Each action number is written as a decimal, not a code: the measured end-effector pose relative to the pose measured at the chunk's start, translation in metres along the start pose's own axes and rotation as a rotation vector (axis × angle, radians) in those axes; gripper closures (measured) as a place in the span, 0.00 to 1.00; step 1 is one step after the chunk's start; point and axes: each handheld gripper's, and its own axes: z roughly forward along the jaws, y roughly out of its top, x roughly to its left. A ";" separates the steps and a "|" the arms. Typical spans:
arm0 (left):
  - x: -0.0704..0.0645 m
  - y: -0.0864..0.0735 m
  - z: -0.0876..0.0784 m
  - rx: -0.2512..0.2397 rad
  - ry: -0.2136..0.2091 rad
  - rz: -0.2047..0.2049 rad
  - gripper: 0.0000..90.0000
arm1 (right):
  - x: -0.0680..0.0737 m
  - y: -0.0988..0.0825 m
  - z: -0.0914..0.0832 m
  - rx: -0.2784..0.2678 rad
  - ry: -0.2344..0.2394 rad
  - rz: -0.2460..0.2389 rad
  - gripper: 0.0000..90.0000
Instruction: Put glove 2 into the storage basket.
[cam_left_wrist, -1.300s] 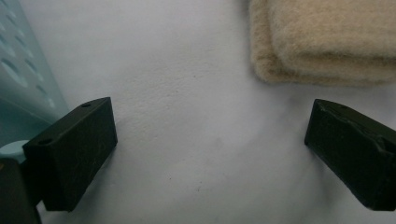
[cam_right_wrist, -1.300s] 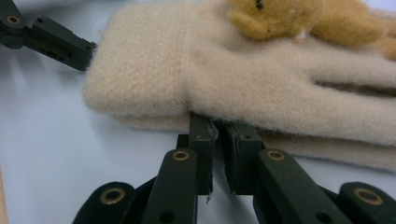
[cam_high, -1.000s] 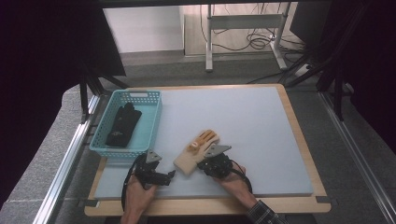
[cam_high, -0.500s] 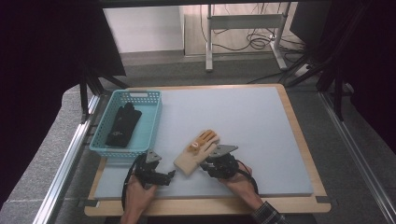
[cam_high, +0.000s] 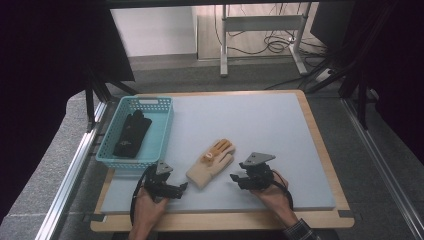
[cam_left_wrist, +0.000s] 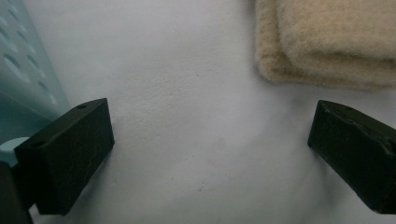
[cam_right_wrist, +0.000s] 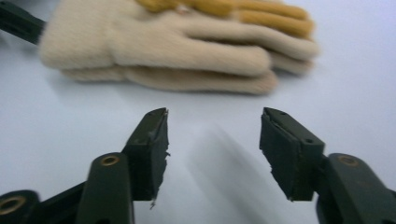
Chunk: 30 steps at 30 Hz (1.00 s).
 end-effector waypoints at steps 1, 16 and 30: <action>0.000 0.000 0.000 0.000 -0.001 0.000 0.00 | -0.003 -0.002 -0.002 -0.001 -0.008 0.004 0.43; 0.000 0.000 0.000 -0.001 0.000 0.000 0.01 | -0.053 -0.040 -0.035 0.032 -0.155 0.107 0.28; 0.000 0.000 0.000 0.001 -0.001 0.001 0.00 | -0.073 -0.056 -0.043 0.039 -0.221 0.166 0.23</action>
